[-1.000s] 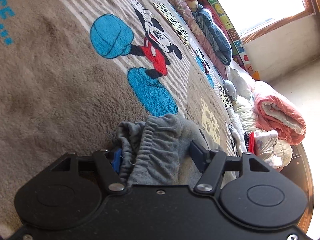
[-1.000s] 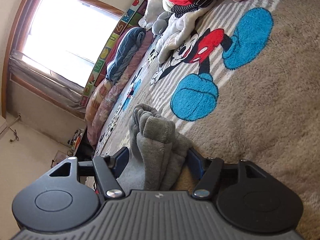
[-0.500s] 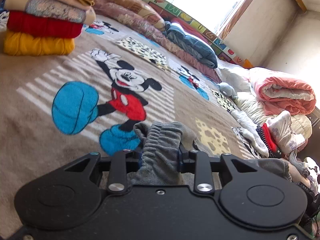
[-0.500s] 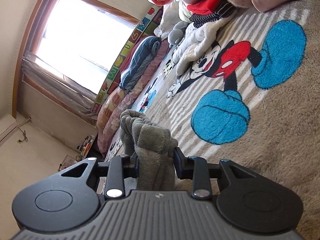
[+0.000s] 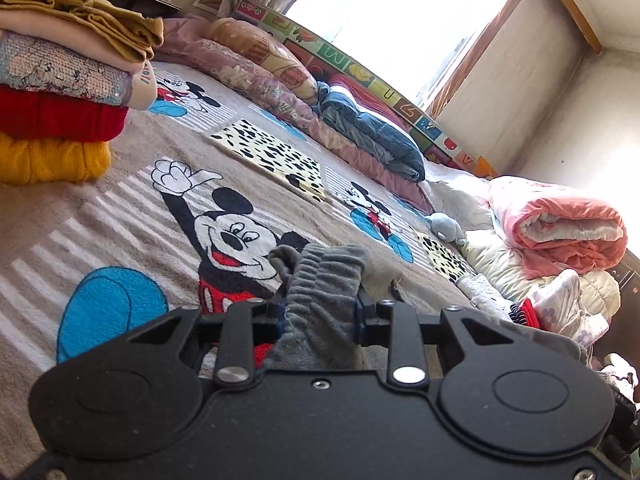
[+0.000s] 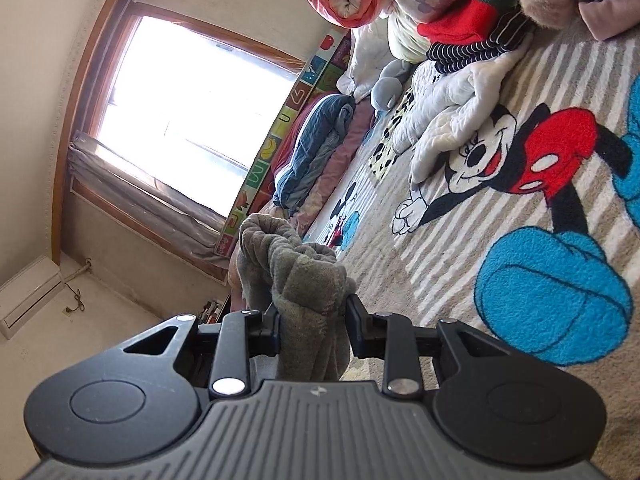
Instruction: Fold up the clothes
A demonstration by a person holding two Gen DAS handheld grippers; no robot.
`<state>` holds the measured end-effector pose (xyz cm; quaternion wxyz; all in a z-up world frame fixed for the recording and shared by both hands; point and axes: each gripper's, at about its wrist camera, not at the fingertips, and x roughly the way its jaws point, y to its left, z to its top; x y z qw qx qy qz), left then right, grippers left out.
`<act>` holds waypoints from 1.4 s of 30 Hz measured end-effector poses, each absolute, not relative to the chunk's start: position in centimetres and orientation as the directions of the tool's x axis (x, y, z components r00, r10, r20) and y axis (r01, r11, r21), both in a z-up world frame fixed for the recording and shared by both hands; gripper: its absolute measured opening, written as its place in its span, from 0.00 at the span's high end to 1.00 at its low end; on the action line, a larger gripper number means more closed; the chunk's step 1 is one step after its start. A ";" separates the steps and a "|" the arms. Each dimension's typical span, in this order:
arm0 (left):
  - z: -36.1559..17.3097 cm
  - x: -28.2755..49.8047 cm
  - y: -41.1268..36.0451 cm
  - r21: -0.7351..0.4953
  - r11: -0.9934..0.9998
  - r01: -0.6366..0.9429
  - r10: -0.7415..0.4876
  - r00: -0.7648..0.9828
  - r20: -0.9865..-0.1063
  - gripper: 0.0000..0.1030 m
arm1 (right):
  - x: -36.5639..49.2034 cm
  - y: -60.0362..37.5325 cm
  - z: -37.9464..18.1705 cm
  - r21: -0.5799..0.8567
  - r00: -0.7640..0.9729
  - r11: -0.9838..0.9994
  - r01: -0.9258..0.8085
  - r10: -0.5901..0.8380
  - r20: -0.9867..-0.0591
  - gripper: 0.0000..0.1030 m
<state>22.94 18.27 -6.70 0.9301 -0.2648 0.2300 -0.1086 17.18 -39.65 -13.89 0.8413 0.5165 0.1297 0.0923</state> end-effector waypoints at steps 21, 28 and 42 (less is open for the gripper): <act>-7.8 25.3 18.2 -0.354 0.932 -0.076 -0.140 0.827 -0.545 0.48 | 18.4 -41.2 -15.0 0.757 0.931 0.625 0.189 0.132 -0.341 0.35; -6.2 26.5 17.6 -0.340 0.941 0.006 -0.195 0.827 -0.527 0.48 | 21.2 -40.8 -11.5 0.602 0.898 0.792 0.099 0.190 -0.398 0.33; -7.6 29.3 13.5 -0.075 0.983 0.167 -0.179 0.789 -0.588 0.70 | 27.1 -35.0 -10.4 0.290 0.806 0.956 -0.045 0.206 -0.555 0.58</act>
